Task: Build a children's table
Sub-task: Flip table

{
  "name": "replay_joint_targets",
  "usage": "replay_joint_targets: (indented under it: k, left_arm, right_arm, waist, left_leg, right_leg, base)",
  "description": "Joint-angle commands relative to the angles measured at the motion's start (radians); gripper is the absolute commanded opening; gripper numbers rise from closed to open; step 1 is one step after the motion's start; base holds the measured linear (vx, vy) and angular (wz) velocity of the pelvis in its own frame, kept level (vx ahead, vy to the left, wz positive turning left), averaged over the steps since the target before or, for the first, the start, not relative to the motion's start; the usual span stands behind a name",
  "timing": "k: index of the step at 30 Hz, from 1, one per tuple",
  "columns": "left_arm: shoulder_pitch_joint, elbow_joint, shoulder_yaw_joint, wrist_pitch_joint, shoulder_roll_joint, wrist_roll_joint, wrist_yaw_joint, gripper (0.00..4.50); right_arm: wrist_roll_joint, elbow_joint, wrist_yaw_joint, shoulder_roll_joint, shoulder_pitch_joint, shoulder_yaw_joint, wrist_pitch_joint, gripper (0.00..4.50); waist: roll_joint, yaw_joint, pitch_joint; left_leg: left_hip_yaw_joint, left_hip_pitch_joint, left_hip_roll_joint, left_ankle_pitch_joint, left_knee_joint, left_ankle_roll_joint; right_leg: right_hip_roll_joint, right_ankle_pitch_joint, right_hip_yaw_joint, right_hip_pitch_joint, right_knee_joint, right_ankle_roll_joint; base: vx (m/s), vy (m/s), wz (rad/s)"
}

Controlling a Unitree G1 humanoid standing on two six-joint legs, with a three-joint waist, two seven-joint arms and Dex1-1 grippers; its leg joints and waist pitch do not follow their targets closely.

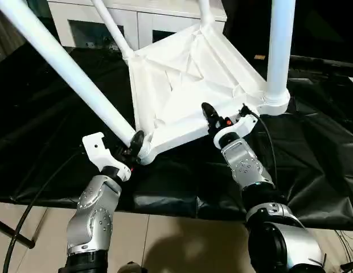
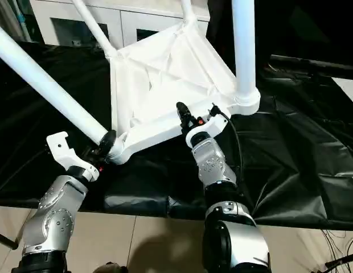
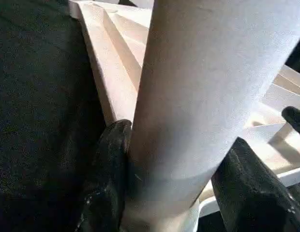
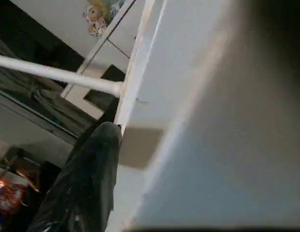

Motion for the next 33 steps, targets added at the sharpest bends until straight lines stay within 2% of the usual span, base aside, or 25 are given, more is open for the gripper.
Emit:
replay_joint_targets:
  k: [1,2,5,6,9,12,14,16,20,22,23,24,28,30,32,33]
  left_arm:
    - [0.011,0.024,-0.026,0.049,-0.029,-0.059,-0.026,2.75]
    - [0.011,0.024,-0.021,0.047,-0.031,-0.062,-0.023,2.89]
    - [0.011,0.024,-0.018,0.045,-0.028,-0.056,-0.015,2.92]
    - [0.01,0.026,-0.021,0.046,-0.026,-0.053,-0.017,3.23]
    - [0.01,0.029,-0.03,0.025,-0.017,-0.027,-0.014,3.31]
    - [0.008,0.024,-0.008,-0.005,-0.019,-0.04,-0.018,3.51]
    - [0.008,0.017,0.013,-0.022,-0.021,-0.06,-0.022,3.53]
    - [0.019,-0.017,0.078,-0.065,-0.015,-0.134,-0.044,3.53]
    - [0.035,-0.059,0.124,-0.094,-0.009,-0.195,-0.082,3.53]
    - [0.045,-0.076,0.159,-0.103,-0.002,-0.246,-0.107,3.53]
    - [0.051,-0.085,0.178,-0.111,0.002,-0.268,-0.117,3.53]
    - [0.056,-0.094,0.194,-0.118,0.005,-0.286,-0.124,3.53]
    - [0.064,-0.123,0.26,-0.141,0.023,-0.357,-0.12,3.53]
    - [0.065,-0.119,0.302,-0.187,0.079,-0.319,-0.1,3.53]
    - [0.061,-0.104,0.315,-0.206,0.12,-0.283,-0.093,3.53]
    - [0.06,-0.097,0.318,-0.213,0.138,-0.268,-0.093,3.53]
  right_arm:
    - [-0.02,0.019,-0.015,-0.01,-0.021,0.004,-0.017,2.37]
    - [-0.021,0.021,-0.015,-0.01,-0.022,0.004,-0.018,2.32]
    - [-0.022,0.028,-0.014,-0.013,-0.027,0.0,-0.026,2.27]
    - [-0.023,0.027,-0.012,-0.014,-0.028,-0.001,-0.03,2.24]
    - [-0.033,0.017,-0.012,-0.024,-0.028,0.001,-0.041,2.24]
    - [-0.04,-0.006,-0.017,-0.038,-0.023,0.004,-0.045,2.24]
    - [-0.044,-0.02,-0.017,-0.046,-0.019,0.005,-0.048,2.24]
    - [-0.054,-0.072,-0.02,-0.075,0.0,0.008,-0.042,2.24]
    - [-0.05,-0.107,-0.027,-0.099,0.014,-0.005,-0.039,2.22]
    - [-0.053,-0.118,-0.029,-0.115,0.023,-0.009,-0.042,2.19]
    - [-0.054,-0.123,-0.031,-0.121,0.03,-0.01,-0.043,2.17]
    - [-0.055,-0.128,-0.033,-0.125,0.035,-0.012,-0.043,2.16]
    - [-0.078,-0.186,-0.037,-0.142,0.073,0.009,-0.028,2.14]
    - [-0.107,-0.273,-0.043,-0.164,0.117,0.041,0.0,2.14]
    - [-0.127,-0.317,-0.05,-0.182,0.141,0.059,0.018,2.14]
    - [-0.138,-0.335,-0.054,-0.192,0.152,0.068,0.025,2.14]
  waist:
    - [0.004,-0.002,-0.064]
    - [0.005,-0.002,-0.064]
    - [0.006,-0.002,-0.065]
    - [0.005,-0.002,-0.065]
    - [0.008,-0.001,-0.065]
    - [0.007,-0.001,-0.065]
    - [0.006,-0.002,-0.065]
    - [0.005,0.0,-0.066]
    - [0.006,0.003,-0.071]
    - [0.007,0.005,-0.075]
    - [0.006,0.006,-0.074]
    - [0.01,0.007,-0.071]
    - [0.012,0.016,-0.069]
    - [0.01,0.019,-0.068]
    - [0.008,0.018,-0.065]
    - [0.01,0.021,-0.064]
  left_leg:
    - [-0.035,0.041,0.077,-0.095,-0.069,0.027]
    - [-0.034,0.041,0.077,-0.094,-0.069,0.027]
    - [-0.034,0.042,0.077,-0.092,-0.069,0.024]
    - [-0.034,0.042,0.077,-0.089,-0.068,0.029]
    - [-0.035,0.041,0.077,-0.087,-0.068,0.032]
    - [-0.035,0.042,0.078,-0.09,-0.069,0.028]
    - [-0.034,0.042,0.078,-0.096,-0.069,0.025]
    - [-0.034,0.043,0.077,-0.086,-0.067,0.022]
    - [-0.033,0.042,0.076,-0.036,-0.061,0.04]
    - [-0.031,0.04,0.074,-0.001,-0.054,0.051]
    - [-0.031,0.039,0.073,-0.001,-0.053,0.051]
    - [-0.03,0.038,0.072,-0.022,-0.056,0.046]
    - [-0.031,0.045,0.076,-0.096,-0.062,0.008]
    - [-0.035,0.047,0.077,-0.108,-0.067,-0.006]
    - [-0.035,0.048,0.076,-0.145,-0.074,-0.028]
    - [-0.036,0.051,0.077,-0.171,-0.078,-0.047]
  right_leg:
    - [-0.076,0.212,0.033,0.008,-0.052,-0.192]
    - [-0.077,0.208,0.033,0.007,-0.052,-0.195]
    - [-0.074,0.211,0.032,0.007,-0.051,-0.203]
    - [-0.075,0.216,0.032,0.007,-0.051,-0.201]
    - [-0.076,0.218,0.032,0.008,-0.051,-0.2]
    - [-0.076,0.214,0.032,0.007,-0.052,-0.198]
    - [-0.076,0.205,0.032,0.008,-0.053,-0.199]
    - [-0.076,0.216,0.032,0.009,-0.052,-0.204]
    - [-0.071,0.281,0.03,0.008,-0.044,-0.198]
    - [-0.063,0.341,0.028,0.002,-0.036,-0.191]
    - [-0.064,0.345,0.028,0.001,-0.035,-0.19]
    - [-0.065,0.327,0.028,0.001,-0.039,-0.189]
    - [-0.064,0.256,0.03,-0.001,-0.047,-0.163]
    - [-0.06,0.243,0.031,-0.001,-0.049,-0.117]
    - [-0.061,0.188,0.031,-0.006,-0.054,-0.096]
    - [-0.063,0.134,0.032,-0.008,-0.06,-0.079]
  base:
    - [0.0,0.0,0.0]
    - [0.0,0.0,0.0]
    - [0.0,0.0,0.0]
    - [0.0,0.0,0.0]
    - [0.0,0.0,0.0]
    - [0.0,0.0,0.0]
    - [0.0,0.0,0.0]
    - [0.0,0.0,0.0]
    - [0.0,0.0,0.0]
    - [0.0,0.0,0.0]
    - [0.0,0.0,0.0]
    - [0.0,0.0,0.0]
    - [0.0,0.0,0.0]
    - [0.0,0.0,0.0]
    - [0.0,0.0,0.0]
    - [0.0,0.0,0.0]
